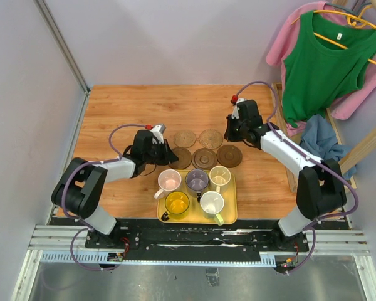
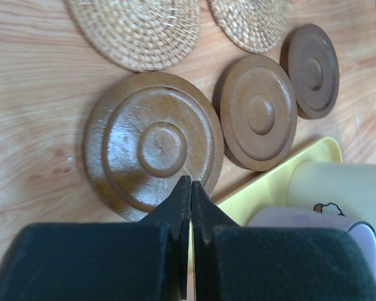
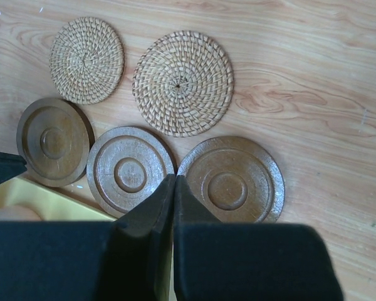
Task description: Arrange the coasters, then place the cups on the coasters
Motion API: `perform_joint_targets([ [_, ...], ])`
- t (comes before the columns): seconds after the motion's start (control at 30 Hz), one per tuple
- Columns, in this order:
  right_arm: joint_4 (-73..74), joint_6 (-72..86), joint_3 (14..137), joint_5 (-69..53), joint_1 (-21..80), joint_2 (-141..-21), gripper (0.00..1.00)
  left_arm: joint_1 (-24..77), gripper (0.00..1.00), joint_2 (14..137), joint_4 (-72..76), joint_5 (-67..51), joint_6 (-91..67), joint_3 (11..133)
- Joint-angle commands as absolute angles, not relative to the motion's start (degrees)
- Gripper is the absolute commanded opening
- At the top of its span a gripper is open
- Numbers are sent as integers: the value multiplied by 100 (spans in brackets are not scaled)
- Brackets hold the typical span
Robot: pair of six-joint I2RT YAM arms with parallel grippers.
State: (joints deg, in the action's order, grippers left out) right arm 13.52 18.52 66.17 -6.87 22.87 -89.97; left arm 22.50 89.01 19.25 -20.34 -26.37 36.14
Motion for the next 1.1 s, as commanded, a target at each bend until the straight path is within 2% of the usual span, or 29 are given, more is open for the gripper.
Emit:
perform_joint_targets([
  [0.0,1248,1940,6783,-1055,2271,-9185,1,2329,0,9179,2156,-2496,-2606,3834],
  [0.33,1352,1881,6942,-1332,2263,-9484,1,2347,1,10003,1862,-2586,-2580,4255],
  [0.7,1953,1584,7279,-1589,2281,-10051,1,2280,0,10240,297,-656,-2235,4816],
  [1.07,2424,1222,7677,-1749,2505,-10630,1,1611,1,10178,16,135,-2672,4896],
])
